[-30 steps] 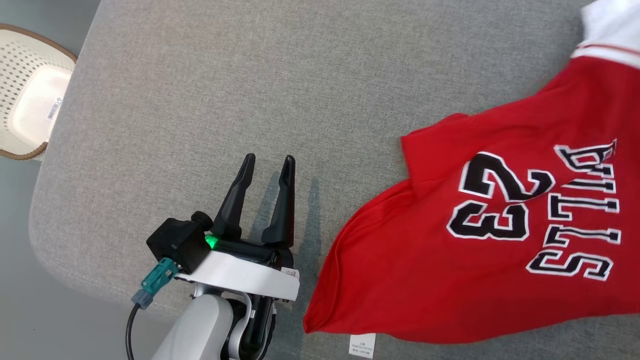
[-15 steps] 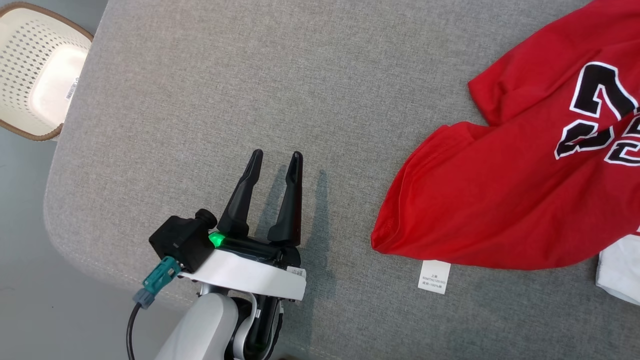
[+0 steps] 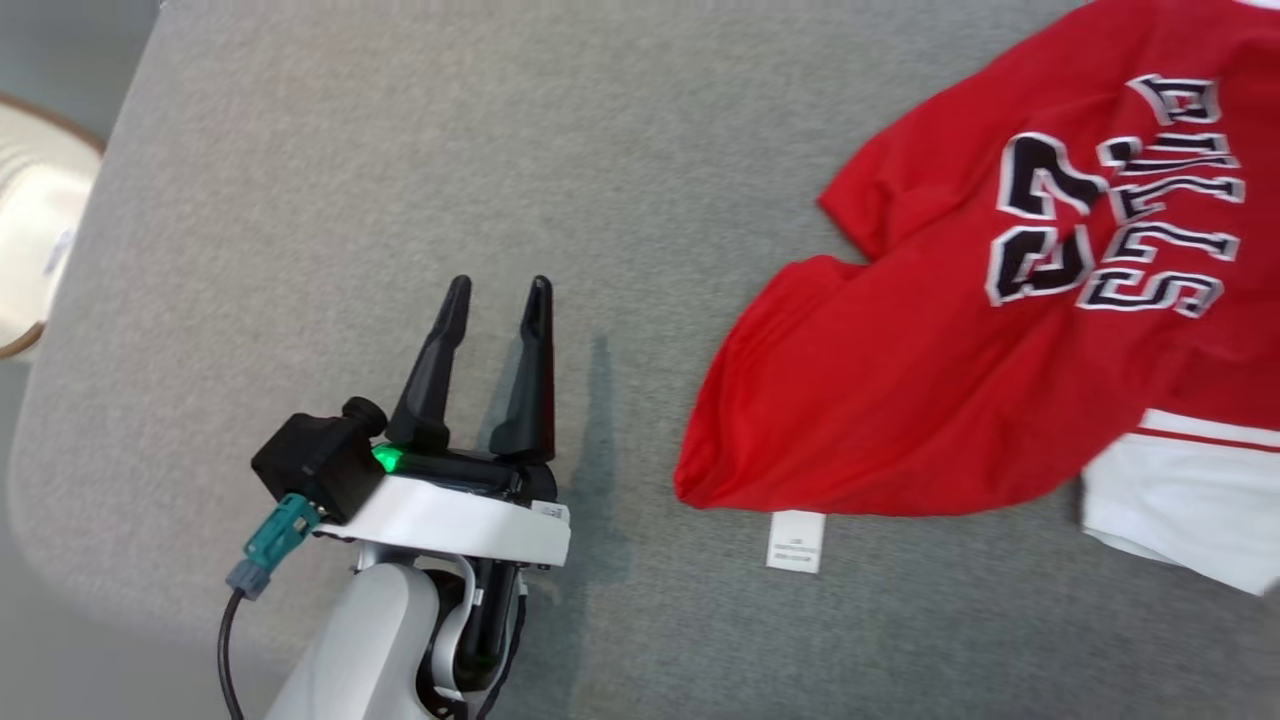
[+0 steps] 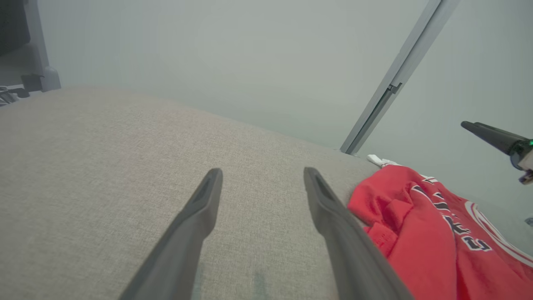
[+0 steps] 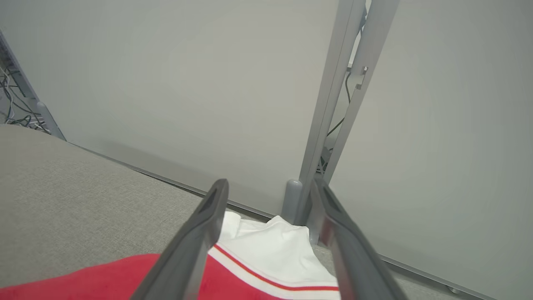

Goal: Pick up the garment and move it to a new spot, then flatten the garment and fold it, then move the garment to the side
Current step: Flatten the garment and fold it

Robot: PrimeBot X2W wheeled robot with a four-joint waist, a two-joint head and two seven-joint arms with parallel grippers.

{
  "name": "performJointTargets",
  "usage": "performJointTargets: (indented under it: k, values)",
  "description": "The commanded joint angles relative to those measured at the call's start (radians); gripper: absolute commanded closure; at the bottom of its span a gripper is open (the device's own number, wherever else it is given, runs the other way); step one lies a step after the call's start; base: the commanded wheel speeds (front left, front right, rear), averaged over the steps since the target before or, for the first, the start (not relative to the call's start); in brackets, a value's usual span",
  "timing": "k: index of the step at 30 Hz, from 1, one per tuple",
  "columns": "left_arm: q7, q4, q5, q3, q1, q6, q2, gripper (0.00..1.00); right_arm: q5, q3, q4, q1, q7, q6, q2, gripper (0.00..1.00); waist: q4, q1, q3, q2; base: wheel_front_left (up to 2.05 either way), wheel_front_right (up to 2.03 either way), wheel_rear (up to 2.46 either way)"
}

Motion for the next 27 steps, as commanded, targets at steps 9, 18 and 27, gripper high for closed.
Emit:
performJointTargets:
  k: [9, 18, 27]
  values:
    - [-0.005, 0.043, 0.055, 0.100, 0.027, -0.037, 0.004, 0.00, 0.029, -0.158, -0.208, 0.217, -0.026, -0.001, 0.021, 0.00, -0.224, 0.0000, -0.181, 0.0000, 0.00, 0.00, 0.00]
    - [-0.005, 0.067, 0.076, 0.160, 0.075, -0.056, 0.005, 0.00, -0.071, -0.471, -0.382, 0.554, -0.026, -0.001, 0.077, 0.00, -0.321, 0.0000, -0.276, 0.0000, 0.00, 0.00, 0.00]
    - [-0.005, 0.087, 0.089, 0.190, 0.139, -0.072, 0.004, 0.00, -0.207, -0.754, -0.537, 0.930, -0.026, 0.000, 0.242, 0.00, -0.362, 0.0000, -0.342, 0.0000, 0.00, 0.00, 0.00]
